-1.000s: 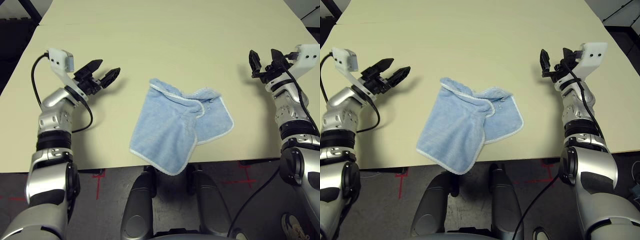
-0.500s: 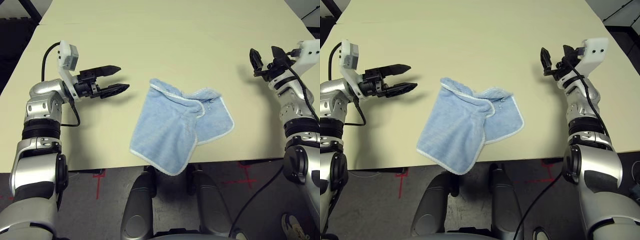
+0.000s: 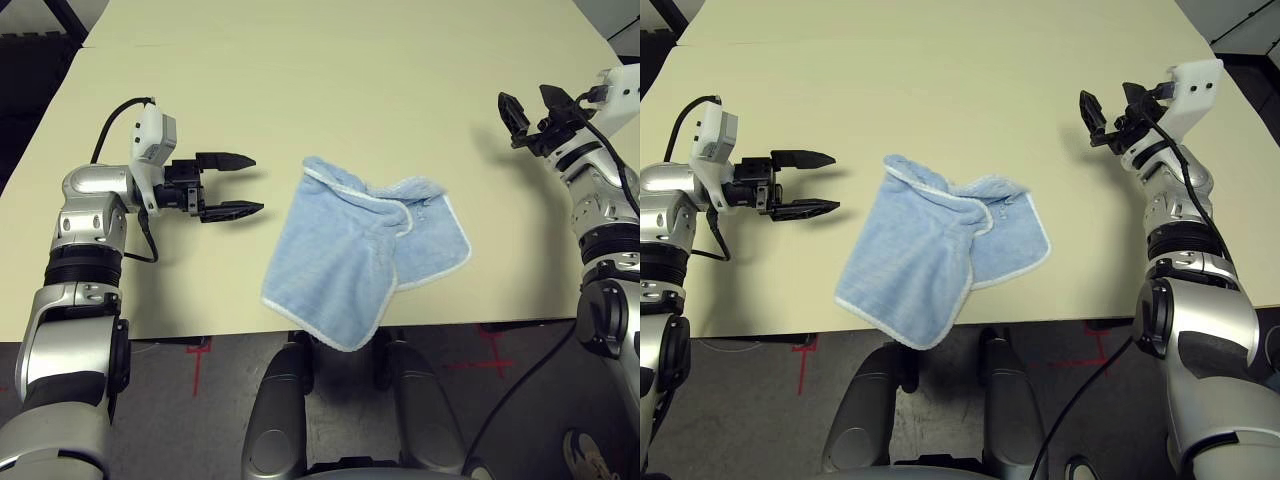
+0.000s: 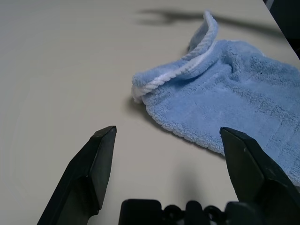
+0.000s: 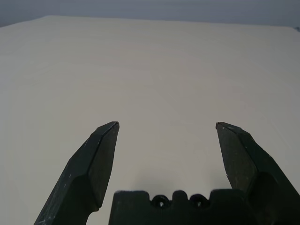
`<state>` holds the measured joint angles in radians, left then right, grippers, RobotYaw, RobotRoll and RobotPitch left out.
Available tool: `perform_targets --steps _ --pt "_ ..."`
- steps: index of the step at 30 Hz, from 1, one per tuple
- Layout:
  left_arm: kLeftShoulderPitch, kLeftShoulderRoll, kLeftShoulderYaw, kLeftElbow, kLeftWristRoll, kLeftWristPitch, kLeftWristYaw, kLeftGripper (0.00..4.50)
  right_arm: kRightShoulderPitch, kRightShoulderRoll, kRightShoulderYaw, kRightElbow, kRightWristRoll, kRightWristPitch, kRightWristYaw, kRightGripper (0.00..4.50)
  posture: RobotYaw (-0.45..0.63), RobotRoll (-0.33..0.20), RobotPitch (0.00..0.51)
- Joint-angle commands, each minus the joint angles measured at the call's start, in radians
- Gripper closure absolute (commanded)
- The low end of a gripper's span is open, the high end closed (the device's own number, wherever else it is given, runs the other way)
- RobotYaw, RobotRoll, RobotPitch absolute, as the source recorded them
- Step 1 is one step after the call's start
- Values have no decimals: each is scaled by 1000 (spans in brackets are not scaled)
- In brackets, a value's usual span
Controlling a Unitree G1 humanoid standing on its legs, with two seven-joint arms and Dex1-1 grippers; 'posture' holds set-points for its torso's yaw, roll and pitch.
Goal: Fold the towel and set it aside.
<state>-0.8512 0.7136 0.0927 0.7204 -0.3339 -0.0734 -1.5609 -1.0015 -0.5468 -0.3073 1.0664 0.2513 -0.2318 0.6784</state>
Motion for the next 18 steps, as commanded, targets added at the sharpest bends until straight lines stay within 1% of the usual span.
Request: perform_targets --steps 1,3,6,7,11,15,18 --pt "4 -4 28 -25 -35 4 -4 28 -31 -20 28 26 -6 47 118 0 79 0 278" --pt "6 -1 28 -30 -35 7 -7 28 -54 -30 51 40 -13 77 201 0 82 0 278" --pt "21 1 26 -44 -35 9 -9 28 -80 -51 121 60 -52 104 396 0 90 0 279" --pt "27 0 26 -51 -36 12 -7 28 -90 -58 146 67 -67 107 465 0 93 0 280" --pt "48 -1 29 -78 -40 20 4 28 -113 -82 205 87 -103 92 660 0 108 0 282" --pt "83 1 32 -138 -52 47 25 28 -194 -96 177 118 -63 199 786 0 125 0 285" --pt "98 4 34 -167 -59 66 35 28 -206 -94 171 115 -54 229 848 0 125 0 285"
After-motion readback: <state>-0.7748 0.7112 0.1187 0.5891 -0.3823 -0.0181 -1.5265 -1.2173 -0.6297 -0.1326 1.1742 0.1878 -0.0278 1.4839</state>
